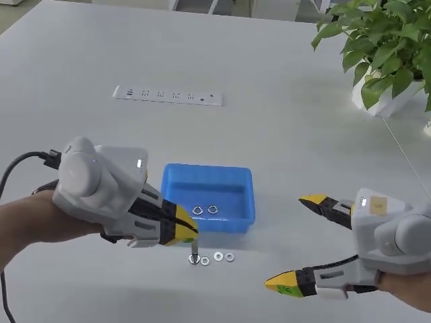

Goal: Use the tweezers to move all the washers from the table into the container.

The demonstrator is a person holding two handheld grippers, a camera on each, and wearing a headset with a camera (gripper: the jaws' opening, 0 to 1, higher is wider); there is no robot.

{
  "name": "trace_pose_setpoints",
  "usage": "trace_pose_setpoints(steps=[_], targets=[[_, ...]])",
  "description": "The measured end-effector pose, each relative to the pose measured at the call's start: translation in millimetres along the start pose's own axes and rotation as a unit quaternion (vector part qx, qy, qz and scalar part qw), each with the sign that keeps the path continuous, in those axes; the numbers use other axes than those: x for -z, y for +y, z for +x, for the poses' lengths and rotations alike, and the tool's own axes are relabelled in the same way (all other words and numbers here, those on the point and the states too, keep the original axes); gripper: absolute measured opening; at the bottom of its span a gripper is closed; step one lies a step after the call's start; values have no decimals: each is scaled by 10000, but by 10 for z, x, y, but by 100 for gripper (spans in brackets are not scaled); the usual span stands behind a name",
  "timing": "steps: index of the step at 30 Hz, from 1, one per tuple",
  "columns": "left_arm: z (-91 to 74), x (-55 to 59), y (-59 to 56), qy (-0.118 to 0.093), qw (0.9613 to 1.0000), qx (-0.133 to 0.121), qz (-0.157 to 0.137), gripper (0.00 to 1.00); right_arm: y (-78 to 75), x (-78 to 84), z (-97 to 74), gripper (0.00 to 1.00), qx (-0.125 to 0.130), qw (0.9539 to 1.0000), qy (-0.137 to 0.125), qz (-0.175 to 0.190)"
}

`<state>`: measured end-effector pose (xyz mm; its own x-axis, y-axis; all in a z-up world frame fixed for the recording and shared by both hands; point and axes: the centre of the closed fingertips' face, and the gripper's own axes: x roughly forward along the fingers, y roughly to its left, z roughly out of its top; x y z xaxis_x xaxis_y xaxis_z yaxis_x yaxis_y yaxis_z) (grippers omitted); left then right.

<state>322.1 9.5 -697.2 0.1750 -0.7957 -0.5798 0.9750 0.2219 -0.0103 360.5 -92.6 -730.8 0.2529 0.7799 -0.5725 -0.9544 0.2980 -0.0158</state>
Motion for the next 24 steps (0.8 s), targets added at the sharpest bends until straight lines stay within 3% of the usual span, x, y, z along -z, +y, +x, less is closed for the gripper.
trace_pose_setpoints(steps=[24], targets=[[-17, 44, -33, 39, 9999, 106, 51, 4, 8, -4, 14, 97, -17, 10000, 18, -34]])
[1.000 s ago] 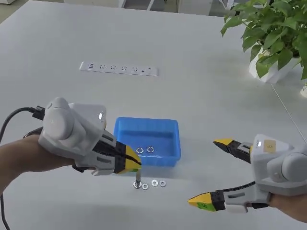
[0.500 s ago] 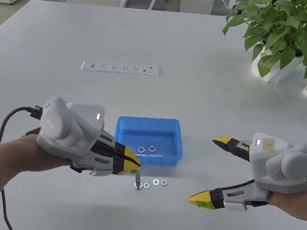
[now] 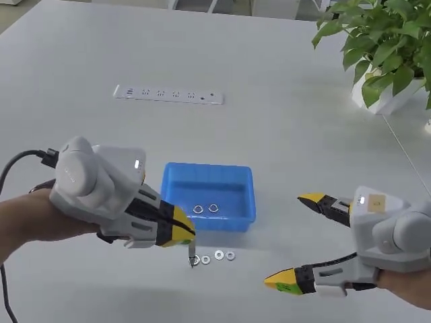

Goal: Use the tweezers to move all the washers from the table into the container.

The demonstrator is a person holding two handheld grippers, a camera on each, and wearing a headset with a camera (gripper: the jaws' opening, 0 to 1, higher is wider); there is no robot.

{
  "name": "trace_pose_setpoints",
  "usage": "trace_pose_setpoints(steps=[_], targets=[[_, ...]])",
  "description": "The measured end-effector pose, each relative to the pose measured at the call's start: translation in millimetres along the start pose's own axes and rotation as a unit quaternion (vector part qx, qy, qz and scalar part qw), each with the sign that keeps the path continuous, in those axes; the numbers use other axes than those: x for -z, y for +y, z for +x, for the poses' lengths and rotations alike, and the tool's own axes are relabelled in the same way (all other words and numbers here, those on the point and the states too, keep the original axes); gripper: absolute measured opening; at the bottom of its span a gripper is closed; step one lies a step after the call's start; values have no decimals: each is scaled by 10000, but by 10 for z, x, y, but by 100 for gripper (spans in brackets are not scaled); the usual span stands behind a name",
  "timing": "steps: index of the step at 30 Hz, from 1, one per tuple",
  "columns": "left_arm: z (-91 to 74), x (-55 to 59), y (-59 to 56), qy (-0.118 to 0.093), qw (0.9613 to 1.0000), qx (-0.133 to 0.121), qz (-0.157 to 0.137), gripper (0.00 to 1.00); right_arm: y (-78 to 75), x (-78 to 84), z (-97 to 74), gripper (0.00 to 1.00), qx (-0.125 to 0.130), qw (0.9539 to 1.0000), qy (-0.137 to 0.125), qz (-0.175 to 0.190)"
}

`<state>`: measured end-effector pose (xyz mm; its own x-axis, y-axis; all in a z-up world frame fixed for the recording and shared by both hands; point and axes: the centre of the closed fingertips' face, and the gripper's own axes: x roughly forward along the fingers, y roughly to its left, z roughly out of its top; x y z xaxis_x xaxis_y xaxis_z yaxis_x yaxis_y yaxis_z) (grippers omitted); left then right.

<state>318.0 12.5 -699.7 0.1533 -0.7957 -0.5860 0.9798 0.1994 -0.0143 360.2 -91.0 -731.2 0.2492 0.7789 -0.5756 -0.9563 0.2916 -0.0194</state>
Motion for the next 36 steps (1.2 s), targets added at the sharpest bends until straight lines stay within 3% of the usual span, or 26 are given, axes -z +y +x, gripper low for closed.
trace_pose_setpoints(steps=[11, 19, 36], targets=[[8, 0, 5, -7, 10000, 27, 37, 4, 59, 19, 49, 94, -116, 9998, 89, -99], [12, 4, 8, -20, 9999, 108, 76, 4, 133, -66, 136, 90, -260, 9994, 27, -241], [14, 3, -6, -34, 9998, 208, 60, 4, 550, -277, 572, 59, -1061, 9921, -27, -667]])
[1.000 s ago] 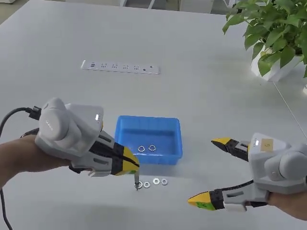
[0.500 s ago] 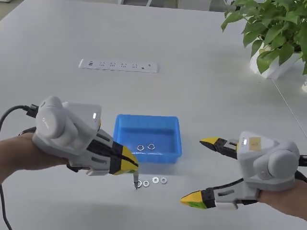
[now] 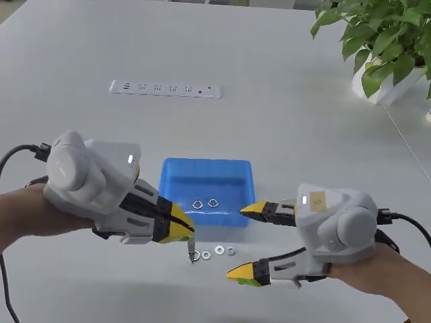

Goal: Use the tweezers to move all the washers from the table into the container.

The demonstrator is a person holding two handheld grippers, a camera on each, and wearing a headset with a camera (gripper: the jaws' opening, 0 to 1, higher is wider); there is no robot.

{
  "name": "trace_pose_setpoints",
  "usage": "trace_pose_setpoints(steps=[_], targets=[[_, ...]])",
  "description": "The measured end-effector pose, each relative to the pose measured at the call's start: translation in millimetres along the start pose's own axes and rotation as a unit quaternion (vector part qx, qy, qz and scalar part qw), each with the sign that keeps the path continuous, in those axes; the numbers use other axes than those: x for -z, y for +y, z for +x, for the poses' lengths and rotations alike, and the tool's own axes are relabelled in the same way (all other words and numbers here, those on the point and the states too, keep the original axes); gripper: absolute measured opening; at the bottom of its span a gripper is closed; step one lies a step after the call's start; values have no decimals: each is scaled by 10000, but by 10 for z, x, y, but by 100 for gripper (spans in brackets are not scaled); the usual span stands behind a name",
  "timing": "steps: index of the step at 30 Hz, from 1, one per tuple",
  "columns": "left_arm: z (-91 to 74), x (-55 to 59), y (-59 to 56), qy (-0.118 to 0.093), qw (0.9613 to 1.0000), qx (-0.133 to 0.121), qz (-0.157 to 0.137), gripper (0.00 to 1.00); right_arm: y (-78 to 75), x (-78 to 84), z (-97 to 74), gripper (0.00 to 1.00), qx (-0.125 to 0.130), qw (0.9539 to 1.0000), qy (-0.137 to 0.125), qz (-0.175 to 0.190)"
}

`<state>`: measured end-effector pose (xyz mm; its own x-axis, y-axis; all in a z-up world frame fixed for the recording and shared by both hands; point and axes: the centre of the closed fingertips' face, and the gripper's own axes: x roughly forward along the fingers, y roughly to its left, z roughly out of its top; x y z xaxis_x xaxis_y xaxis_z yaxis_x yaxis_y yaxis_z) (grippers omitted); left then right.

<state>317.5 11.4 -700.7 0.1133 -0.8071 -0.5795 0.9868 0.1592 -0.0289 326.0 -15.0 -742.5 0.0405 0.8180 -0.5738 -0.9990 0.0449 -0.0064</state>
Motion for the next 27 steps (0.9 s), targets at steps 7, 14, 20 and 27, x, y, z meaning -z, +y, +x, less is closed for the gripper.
trace_pose_setpoints(steps=[7, 14, 20, 27], targets=[[-15, 8, -6, 47, 10000, 22, 25, 4, 7, -107, 179, 51, -185, 9997, -46, -136], [-19, 12, -8, 80, 9999, 57, 47, 4, 71, -109, 348, 38, -418, 9988, 0, -250], [-21, 17, -8, 84, 9999, 72, 49, 4, 123, -67, 485, 29, -562, 9976, 105, -393], [-23, 23, -3, 88, 9999, 81, 49, 4, 125, -27, 570, 22, -604, 9961, 221, -607]])
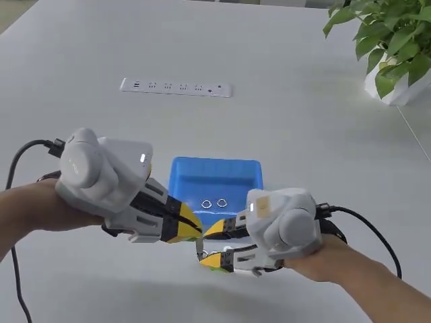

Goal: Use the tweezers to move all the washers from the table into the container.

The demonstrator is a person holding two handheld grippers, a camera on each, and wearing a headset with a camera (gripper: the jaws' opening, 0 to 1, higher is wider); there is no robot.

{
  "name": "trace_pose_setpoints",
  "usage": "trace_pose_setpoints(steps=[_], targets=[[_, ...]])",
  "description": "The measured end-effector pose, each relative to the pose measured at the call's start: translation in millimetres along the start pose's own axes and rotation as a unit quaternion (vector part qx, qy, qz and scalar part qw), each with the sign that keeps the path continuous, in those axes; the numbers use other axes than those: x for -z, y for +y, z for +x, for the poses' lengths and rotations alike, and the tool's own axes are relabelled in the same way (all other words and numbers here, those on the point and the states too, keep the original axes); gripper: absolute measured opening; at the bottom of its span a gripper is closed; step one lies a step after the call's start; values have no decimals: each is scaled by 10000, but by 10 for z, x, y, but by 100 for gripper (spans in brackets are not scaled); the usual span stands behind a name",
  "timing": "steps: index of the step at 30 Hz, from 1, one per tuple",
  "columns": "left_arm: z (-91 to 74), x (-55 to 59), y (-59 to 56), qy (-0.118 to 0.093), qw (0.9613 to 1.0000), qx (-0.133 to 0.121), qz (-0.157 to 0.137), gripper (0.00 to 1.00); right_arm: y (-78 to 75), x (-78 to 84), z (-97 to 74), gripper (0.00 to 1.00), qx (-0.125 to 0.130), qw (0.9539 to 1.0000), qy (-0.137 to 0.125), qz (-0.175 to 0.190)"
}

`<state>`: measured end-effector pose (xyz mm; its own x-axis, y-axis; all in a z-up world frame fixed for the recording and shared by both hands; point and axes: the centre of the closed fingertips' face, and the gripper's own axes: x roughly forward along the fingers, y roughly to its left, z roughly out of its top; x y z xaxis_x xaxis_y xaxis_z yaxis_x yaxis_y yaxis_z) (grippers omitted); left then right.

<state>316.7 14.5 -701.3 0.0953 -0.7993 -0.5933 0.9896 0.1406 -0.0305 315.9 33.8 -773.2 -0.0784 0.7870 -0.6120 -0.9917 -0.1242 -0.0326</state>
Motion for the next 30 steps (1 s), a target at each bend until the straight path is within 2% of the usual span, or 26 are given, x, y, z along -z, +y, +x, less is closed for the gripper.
trace_pose_setpoints(steps=[17, 21, 30], targets=[[9, -15, -12, 21, 10000, 48, -4, 4, 42, 13, 96, 11, -156, 9998, 101, -44], [14, -19, -16, 27, 10000, 60, -13, 4, 50, 18, 107, 9, -151, 9993, 276, -190], [15, -20, -12, 94, 9999, 44, 11, 4, 37, 34, 96, 7, -122, 9994, 310, -31]])
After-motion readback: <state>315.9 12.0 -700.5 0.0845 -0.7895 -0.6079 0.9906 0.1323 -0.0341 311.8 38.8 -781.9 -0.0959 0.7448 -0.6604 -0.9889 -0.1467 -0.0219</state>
